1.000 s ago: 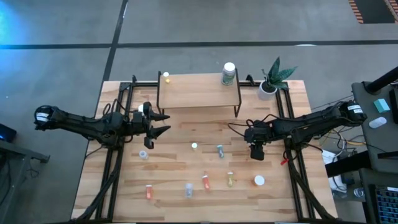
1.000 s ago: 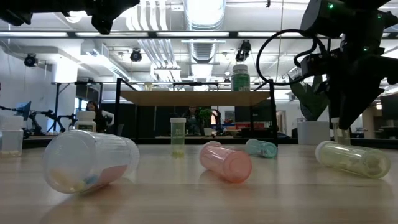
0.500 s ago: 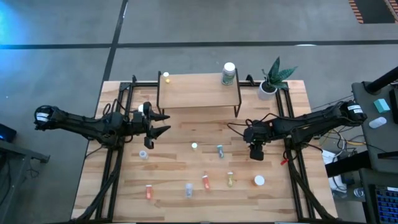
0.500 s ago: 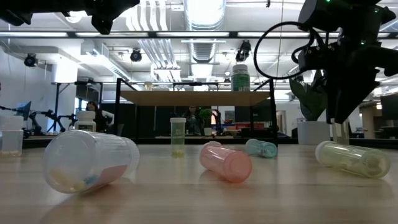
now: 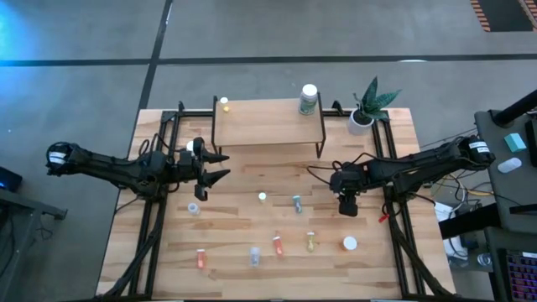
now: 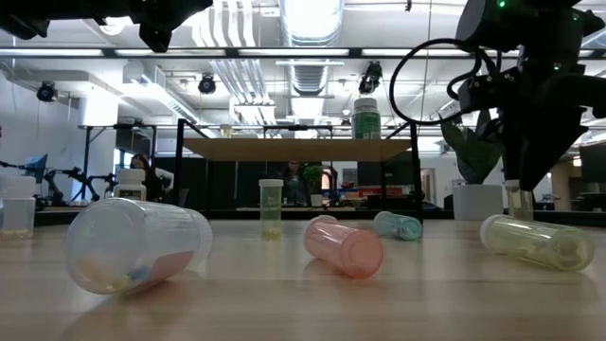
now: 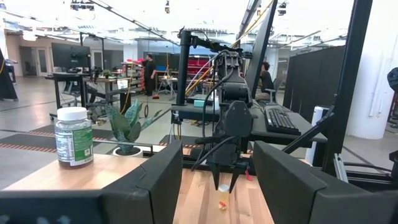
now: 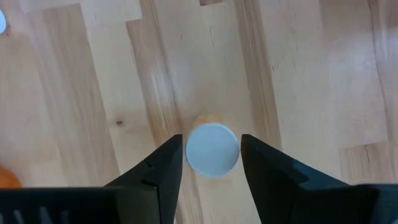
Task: Pick and place medicine bottles onto shelf by color
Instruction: Put the yellow pill bottle on the shelf
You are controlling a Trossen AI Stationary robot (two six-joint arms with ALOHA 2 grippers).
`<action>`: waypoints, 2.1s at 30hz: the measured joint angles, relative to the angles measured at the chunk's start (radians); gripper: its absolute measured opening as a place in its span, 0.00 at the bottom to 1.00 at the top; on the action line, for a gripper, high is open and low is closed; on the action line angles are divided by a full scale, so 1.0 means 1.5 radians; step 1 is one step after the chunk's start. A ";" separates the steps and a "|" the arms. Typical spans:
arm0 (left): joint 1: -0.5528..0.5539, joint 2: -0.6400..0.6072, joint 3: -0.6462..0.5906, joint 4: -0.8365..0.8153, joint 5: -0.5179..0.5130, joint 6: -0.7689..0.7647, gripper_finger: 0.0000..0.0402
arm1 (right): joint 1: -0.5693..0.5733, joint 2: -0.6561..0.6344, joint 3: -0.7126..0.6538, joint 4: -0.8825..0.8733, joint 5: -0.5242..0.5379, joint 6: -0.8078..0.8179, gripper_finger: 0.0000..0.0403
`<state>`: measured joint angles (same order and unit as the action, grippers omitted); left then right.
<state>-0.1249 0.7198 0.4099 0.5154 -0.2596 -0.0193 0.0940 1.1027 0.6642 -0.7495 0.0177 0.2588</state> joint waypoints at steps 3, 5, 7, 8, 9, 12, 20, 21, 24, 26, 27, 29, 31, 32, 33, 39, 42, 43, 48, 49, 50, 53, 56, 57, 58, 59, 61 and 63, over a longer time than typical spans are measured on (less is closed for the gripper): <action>0.000 0.000 0.000 0.000 0.000 0.000 0.45 | 0.000 0.000 -0.007 0.006 0.000 0.001 0.38; 0.000 0.000 0.000 0.000 0.000 0.000 0.45 | 0.000 0.000 -0.014 0.012 0.000 0.004 0.37; 0.000 0.000 0.000 0.000 0.000 0.000 0.45 | 0.000 0.000 -0.018 0.024 0.000 0.005 0.37; 0.000 0.000 0.000 0.000 0.000 0.000 0.45 | 0.000 0.000 -0.018 0.024 0.000 0.006 0.37; 0.000 0.000 0.000 0.000 0.000 0.000 0.45 | 0.000 0.000 -0.018 0.024 0.000 0.005 0.36; 0.000 0.000 0.000 0.000 0.000 0.000 0.45 | 0.000 0.000 -0.020 0.030 0.000 0.005 0.36; 0.000 0.000 0.000 0.000 0.000 0.000 0.45 | 0.000 0.000 -0.035 0.058 0.000 0.003 0.36; 0.000 0.000 0.000 0.000 0.000 0.000 0.45 | 0.000 0.000 -0.039 0.066 0.000 0.003 0.36; 0.000 0.000 0.000 0.000 0.000 -0.001 0.45 | 0.000 0.001 -0.047 0.072 0.000 0.003 0.36; 0.000 0.000 0.000 0.000 0.000 -0.001 0.45 | 0.000 0.001 -0.047 0.076 0.000 0.003 0.36; 0.000 0.000 0.000 0.000 0.000 -0.001 0.45 | 0.000 0.001 -0.047 0.076 0.000 0.004 0.36; 0.000 0.000 0.000 0.000 0.000 -0.001 0.45 | 0.000 0.001 -0.048 0.075 0.000 0.004 0.36; 0.000 0.000 0.000 0.000 0.000 -0.001 0.45 | 0.000 0.001 -0.048 0.075 0.000 0.003 0.36; 0.000 0.000 0.000 0.000 0.000 -0.001 0.45 | 0.000 0.001 -0.048 0.075 0.000 0.003 0.36; 0.000 0.000 0.000 0.000 0.000 -0.001 0.45 | 0.000 0.001 -0.048 0.075 0.000 0.003 0.36; 0.000 0.000 0.000 0.000 0.000 -0.002 0.45 | 0.000 0.001 -0.048 0.075 0.000 0.003 0.32; 0.000 0.000 0.000 0.000 0.000 -0.002 0.45 | 0.000 0.001 -0.048 0.075 0.000 0.002 0.30; 0.000 0.000 0.000 0.000 0.000 -0.002 0.45 | 0.000 0.001 -0.048 0.075 0.000 0.002 0.30; 0.000 0.000 0.000 0.000 0.000 -0.002 0.45 | 0.000 0.001 -0.048 0.075 0.000 0.002 0.29; 0.000 0.000 0.000 0.000 0.000 -0.002 0.45 | 0.000 0.001 -0.048 0.075 0.000 0.002 0.29; 0.000 0.000 0.000 0.000 0.000 -0.002 0.45 | 0.000 0.001 -0.048 0.075 0.000 0.002 0.29; 0.000 0.000 0.000 0.000 0.000 -0.002 0.45 | 0.000 0.001 -0.048 0.075 0.000 0.002 0.29; 0.000 0.000 0.000 0.000 0.001 -0.002 0.45 | 0.000 0.001 -0.047 0.075 0.000 0.002 0.29; 0.000 0.000 0.000 0.000 0.000 -0.002 0.45 | 0.000 0.001 -0.047 0.075 0.000 0.002 0.29; 0.000 0.000 0.000 0.000 0.001 -0.002 0.45 | 0.000 0.001 -0.046 0.075 0.001 0.002 0.29; 0.000 0.000 0.000 0.000 0.001 -0.002 0.45 | 0.000 0.001 -0.046 0.075 0.001 0.002 0.29; 0.000 0.000 0.000 0.000 0.001 -0.002 0.45 | 0.000 0.001 -0.045 0.075 0.001 0.002 0.29; 0.000 0.000 0.000 0.000 0.001 -0.002 0.45 | 0.000 0.001 -0.045 0.075 0.001 0.001 0.29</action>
<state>-0.1247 0.7200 0.4095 0.5152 -0.2588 -0.0227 0.0940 1.1034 0.5964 -0.6369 0.0186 0.2611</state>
